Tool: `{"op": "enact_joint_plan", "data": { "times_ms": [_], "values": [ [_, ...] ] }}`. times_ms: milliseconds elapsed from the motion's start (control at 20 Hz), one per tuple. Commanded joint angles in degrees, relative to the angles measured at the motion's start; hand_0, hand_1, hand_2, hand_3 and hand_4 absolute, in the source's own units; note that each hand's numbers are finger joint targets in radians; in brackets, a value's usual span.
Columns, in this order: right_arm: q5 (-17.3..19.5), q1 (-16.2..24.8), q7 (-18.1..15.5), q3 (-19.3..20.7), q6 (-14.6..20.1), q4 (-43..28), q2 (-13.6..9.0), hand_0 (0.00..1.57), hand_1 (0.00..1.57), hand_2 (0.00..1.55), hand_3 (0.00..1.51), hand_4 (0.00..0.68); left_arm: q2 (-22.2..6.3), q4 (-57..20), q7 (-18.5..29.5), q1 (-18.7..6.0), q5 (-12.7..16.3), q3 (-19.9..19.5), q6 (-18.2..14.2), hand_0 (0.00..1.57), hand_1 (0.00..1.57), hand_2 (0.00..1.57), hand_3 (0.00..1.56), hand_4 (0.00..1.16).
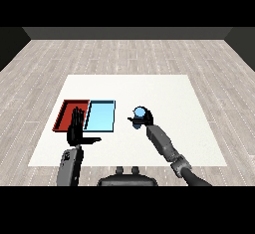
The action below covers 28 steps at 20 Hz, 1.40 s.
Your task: Pick the blue can and put it in the blue box
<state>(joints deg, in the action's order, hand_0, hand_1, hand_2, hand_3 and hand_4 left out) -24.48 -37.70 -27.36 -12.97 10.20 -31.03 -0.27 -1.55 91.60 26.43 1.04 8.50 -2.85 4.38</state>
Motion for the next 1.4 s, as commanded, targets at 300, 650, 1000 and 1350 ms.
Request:
{"op": "enact_joint_plan", "data": {
  "times_ms": [300, 650, 1000, 1350],
  "values": [
    [2.90, 0.97, -1.11, -1.60, 3.20, -6.37, 0.23, 1.49, 1.49, 1.45, 1.41, 0.651, 1.07, -1.59, -0.23, -0.32, -2.69, 2.71, -0.52, 0.00, 0.00, 0.00, 0.00, 0.00],
    [6.26, -1.77, 2.13, 1.65, 1.64, -11.67, -1.36, 1.50, 1.50, 1.46, 1.41, 0.648, 1.43, -4.92, -4.58, -4.00, -3.58, 3.95, -1.51, 0.00, 0.00, 0.00, 0.00, 0.00],
    [8.84, 1.29, 3.00, -0.41, 2.01, -22.73, -0.19, 1.43, 1.43, 1.45, 1.42, 0.661, 0.85, -5.73, -8.80, -6.11, -1.66, 7.92, -0.51, 0.00, 0.00, 0.00, 0.00, 0.00],
    [13.15, 8.57, 8.10, -0.45, 0.73, -34.43, -0.83, 1.43, 1.43, 1.44, 1.41, 0.654, 1.54, -11.02, -7.43, -9.37, -2.13, 12.34, -5.85, 0.00, 0.00, 0.00, 0.00, 0.00]
  ]
}}
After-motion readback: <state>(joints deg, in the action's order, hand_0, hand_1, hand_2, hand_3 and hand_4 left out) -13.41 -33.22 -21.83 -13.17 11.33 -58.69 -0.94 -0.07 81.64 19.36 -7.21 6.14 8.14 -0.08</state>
